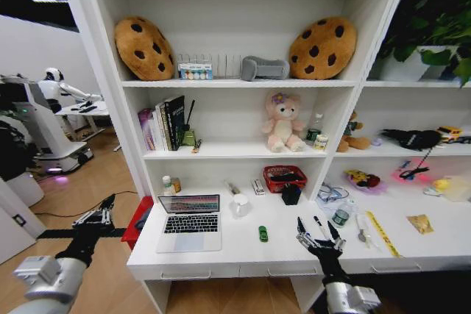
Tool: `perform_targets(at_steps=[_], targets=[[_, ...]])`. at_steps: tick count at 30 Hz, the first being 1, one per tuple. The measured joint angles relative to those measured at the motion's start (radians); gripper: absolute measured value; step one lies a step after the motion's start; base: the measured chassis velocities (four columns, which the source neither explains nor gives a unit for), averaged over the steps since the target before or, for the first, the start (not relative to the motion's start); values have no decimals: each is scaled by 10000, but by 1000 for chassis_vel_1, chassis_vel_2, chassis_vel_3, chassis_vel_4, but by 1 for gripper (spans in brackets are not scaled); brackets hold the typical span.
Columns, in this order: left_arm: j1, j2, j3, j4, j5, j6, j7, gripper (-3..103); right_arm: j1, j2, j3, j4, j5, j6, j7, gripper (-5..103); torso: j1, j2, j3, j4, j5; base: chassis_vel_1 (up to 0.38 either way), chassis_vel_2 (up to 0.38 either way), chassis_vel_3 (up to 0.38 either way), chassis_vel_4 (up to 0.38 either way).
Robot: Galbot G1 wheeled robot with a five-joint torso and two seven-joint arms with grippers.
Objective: Organize the objects on the table.
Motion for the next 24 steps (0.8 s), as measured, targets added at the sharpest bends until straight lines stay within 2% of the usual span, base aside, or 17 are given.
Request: perform_targets(at_steps=[1,2,6,7,9,12,14,16,17,18,20,24], targets=[[527,-188,-663,-38,8,68,-71,0,12,-545,-119,-501,378,-199,94,100,1,0,2,0,23,0,0,0,0],[759,-356,-924,-128,8,72,-77,0,72,-833,-161,-685,460,-231,110,100,1,0,1,24,15,0,0,0,0],[1222,-793,-1224,-432,173,86,-109,0,159,-1406,-282,-925,599,-271,120,100,-1,0,1,13,12,0,0,0,0],[1386,-967,-1249,-593,268,86,-101,0,201,-1518,-307,-941,607,-269,111,100,0,0,1,3,15,0,0,0,0],[1569,-1166,-1253,-692,396,82,-32,0,237,-1581,-297,-941,573,-203,45,100,0,0,1,5,10,0,0,0,0],[1764,-1296,-1355,-727,455,67,78,0,207,-1587,-190,-933,485,-35,-102,100,0,0,1,13,12,0,0,0,0],[1809,-1144,-1633,-727,226,66,90,0,131,-1505,-95,-928,453,67,-200,100,0,0,1,15,5,0,0,0,0],[1782,-827,-2325,-732,-333,65,90,0,31,-1288,-62,-958,315,241,-316,100,0,0,1,2,11,0,0,0,0],[1714,-647,-2882,-733,-844,59,108,0,1,-1113,-74,-964,123,354,-423,100,0,0,1,1,10,0,0,0,0],[1714,-647,-2882,-733,-844,59,108,0,1,-1113,-74,-964,123,354,-423,100,0,0,1,1,10,0,0,0,0],[1580,-448,-3327,-491,-1372,31,145,0,100,-770,-199,-929,-300,464,-536,100,-1,0,1,6,11,0,0,0,0],[1408,-172,-3042,-148,-1239,-82,482,0,197,-482,-396,-586,-971,529,-620,100,0,0,1,13,9,0,0,0,0]])
